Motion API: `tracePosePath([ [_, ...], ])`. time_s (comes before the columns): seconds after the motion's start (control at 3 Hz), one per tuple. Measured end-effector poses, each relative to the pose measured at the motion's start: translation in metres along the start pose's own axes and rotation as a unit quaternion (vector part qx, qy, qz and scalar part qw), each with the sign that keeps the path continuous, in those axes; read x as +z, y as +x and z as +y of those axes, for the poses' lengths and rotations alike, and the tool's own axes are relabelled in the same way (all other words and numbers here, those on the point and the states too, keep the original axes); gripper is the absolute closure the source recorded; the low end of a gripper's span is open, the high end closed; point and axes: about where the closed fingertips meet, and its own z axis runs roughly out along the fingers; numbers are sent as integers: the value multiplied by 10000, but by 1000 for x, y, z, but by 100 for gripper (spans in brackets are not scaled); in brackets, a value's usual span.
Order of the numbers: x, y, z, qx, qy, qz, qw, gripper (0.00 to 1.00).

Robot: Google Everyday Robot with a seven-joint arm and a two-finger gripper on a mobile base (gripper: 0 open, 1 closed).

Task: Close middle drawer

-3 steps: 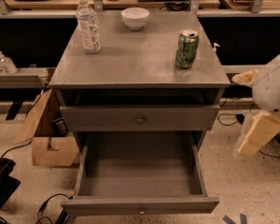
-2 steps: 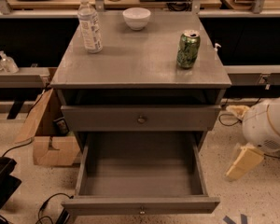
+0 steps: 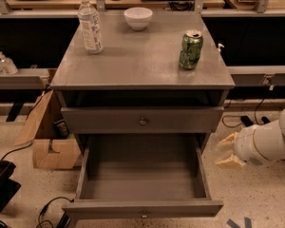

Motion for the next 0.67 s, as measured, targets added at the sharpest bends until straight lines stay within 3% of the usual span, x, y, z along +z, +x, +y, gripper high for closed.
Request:
tracePosePath([
  [0.67, -4, -5, 1, -56, -7, -2, 10000, 100],
])
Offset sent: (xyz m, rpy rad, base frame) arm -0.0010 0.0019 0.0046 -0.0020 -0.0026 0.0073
